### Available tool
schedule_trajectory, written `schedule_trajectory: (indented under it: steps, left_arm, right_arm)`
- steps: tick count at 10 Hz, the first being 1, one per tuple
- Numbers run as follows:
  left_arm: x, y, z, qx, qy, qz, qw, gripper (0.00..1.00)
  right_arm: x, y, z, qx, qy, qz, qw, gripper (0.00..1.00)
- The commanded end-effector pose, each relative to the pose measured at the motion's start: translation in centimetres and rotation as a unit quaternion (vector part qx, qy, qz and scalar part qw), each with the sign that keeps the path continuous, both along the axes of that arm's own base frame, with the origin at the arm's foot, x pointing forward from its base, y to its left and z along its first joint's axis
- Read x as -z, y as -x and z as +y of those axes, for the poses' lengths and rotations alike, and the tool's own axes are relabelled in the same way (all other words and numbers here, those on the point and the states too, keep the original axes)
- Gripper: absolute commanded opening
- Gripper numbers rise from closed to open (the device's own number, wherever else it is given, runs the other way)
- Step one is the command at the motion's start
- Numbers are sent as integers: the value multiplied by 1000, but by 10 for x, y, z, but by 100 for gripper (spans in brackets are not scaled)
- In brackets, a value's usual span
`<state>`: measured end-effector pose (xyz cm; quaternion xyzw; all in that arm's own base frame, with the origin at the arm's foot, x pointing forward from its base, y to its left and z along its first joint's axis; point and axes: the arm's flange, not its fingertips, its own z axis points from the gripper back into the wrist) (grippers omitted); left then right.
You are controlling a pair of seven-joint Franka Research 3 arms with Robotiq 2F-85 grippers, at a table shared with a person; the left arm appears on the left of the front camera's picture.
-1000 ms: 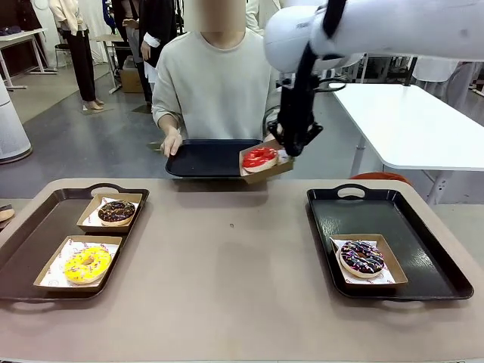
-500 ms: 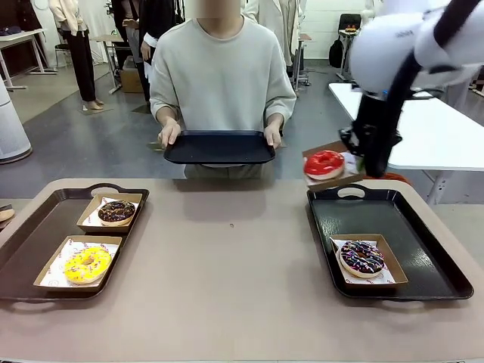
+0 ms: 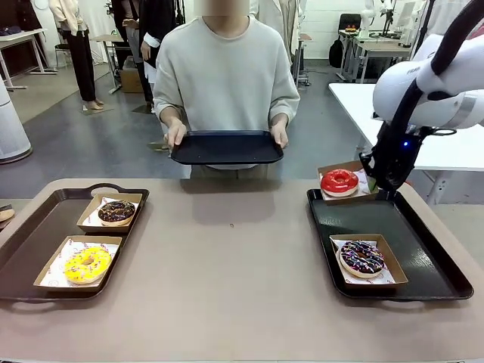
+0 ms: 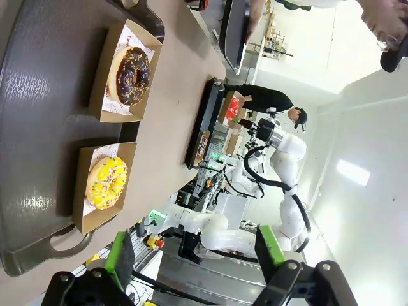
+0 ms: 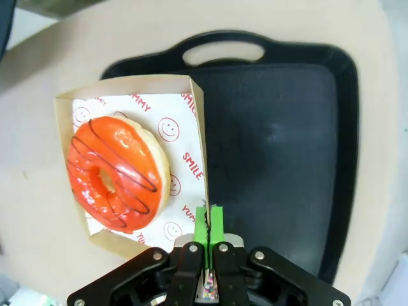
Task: Individually package the donuts and arrange them on the tray.
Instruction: Place the picked Paper togo box on the Handle tray.
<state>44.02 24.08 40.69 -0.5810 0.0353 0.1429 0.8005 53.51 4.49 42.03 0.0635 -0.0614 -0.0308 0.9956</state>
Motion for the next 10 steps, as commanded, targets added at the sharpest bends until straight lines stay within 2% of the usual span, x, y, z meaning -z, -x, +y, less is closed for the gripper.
schedule_trajectory:
  steps: [1, 3, 5, 6, 10]
  left_arm:
    - [-2, 2, 0, 2, -1, -2, 1000, 100]
    - [-2, 2, 0, 2, -1, -2, 1000, 100]
    - [-2, 2, 0, 2, -1, -2, 1000, 100]
    - [-2, 2, 0, 2, -1, -2, 1000, 100]
    - [-2, 2, 0, 2, -1, -2, 1000, 100]
  right_arm:
    - [9, -16, -6, -32, -28, 10, 999, 1]
    - [28, -26, -6, -40, -27, 26, 999, 1]
    - [34, -28, -4, -26, -10, 39, 999, 1]
    - [35, -20, -2, -30, -15, 25, 999, 1]
    - [35, -20, -2, -30, -15, 25, 999, 1]
